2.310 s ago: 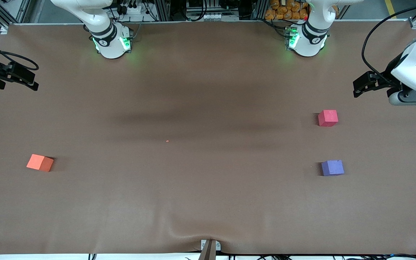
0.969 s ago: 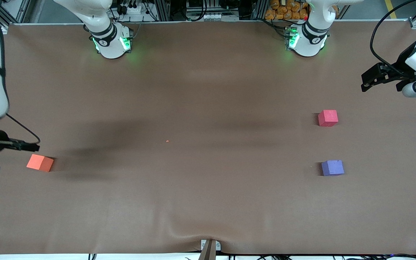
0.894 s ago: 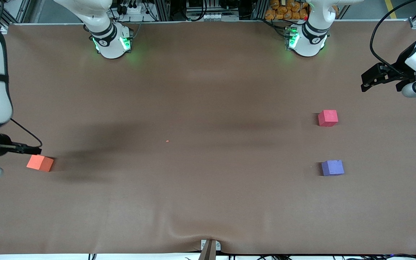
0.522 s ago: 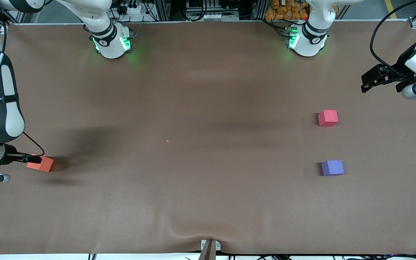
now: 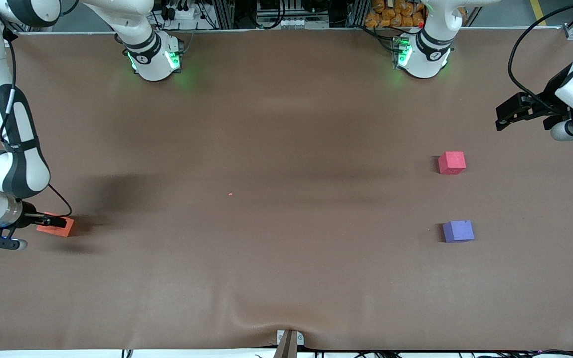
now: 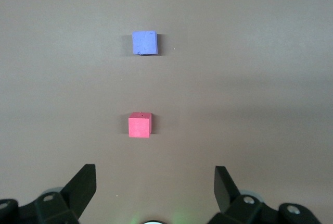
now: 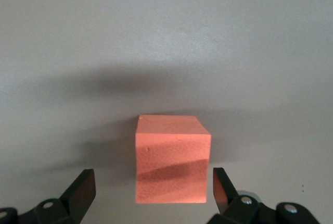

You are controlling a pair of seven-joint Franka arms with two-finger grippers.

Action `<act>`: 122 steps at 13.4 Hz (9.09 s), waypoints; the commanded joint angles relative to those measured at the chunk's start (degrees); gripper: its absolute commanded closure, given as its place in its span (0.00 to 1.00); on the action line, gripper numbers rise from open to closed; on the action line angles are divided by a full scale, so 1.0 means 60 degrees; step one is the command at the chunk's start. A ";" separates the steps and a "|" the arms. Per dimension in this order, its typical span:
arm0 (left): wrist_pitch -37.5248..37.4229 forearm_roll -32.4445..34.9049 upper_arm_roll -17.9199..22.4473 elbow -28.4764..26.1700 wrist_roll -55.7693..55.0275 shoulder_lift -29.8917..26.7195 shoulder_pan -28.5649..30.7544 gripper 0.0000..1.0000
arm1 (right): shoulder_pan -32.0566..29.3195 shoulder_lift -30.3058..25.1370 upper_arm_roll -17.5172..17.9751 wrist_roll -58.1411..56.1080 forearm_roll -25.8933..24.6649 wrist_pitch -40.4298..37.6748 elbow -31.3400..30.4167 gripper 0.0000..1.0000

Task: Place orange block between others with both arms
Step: 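Close the right gripper on the orange cube and lift it, then carry the orange cube with the right gripper to the table center, then release the cube with the right gripper while the left gripper reaches in, then lower the left gripper over the orange cube at the center, then close the left gripper on the orange cube and lift it, then carry the orange cube with the left gripper toward the pink cube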

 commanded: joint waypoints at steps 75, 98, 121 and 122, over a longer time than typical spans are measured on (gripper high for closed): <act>0.3700 -0.0058 0.0029 0.1177 -0.4960 0.4543 -0.4768 0.00 | 0.3274 -0.5017 0.0215 0.1474 0.1160 -0.6960 0.1067 0.00; 0.8622 -0.0058 0.0571 0.2207 -0.7735 0.8503 -0.7512 0.00 | 0.2806 -0.5912 -0.0008 0.0532 0.1016 -0.8237 0.1169 0.00; 0.5079 0.0382 0.1069 0.1010 -0.5762 0.5169 -0.5524 1.00 | 0.2996 -0.5795 -0.0008 0.0547 0.1031 -0.8237 0.1096 0.00; 0.5064 0.0367 0.1055 0.0527 -0.5380 0.4685 -0.5099 1.00 | 0.2996 -0.5795 -0.0008 0.0547 0.1031 -0.8237 0.1096 0.00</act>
